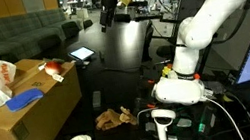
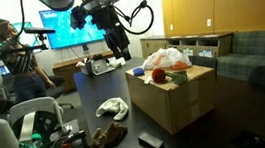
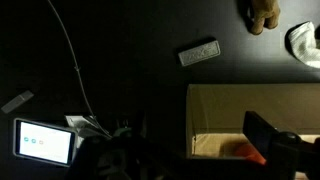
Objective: Remove the orange plush toy from the box and replace it with the gray duster, remove the blue object from the box and replace it with the brown toy and remove the plastic bag from the box and replace it with the white towel
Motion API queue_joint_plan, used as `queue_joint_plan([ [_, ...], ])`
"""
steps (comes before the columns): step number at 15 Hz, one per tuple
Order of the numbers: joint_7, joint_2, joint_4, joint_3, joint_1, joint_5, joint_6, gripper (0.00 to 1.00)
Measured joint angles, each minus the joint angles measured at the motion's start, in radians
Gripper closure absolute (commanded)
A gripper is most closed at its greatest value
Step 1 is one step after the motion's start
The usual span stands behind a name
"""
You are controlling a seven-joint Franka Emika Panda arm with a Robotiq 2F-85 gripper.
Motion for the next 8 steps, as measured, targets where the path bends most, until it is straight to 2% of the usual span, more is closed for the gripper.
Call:
queue_joint_plan([
  [8,0.0,-0.008,0.01,0.0,0.0,0.0,-0.001,0.0],
])
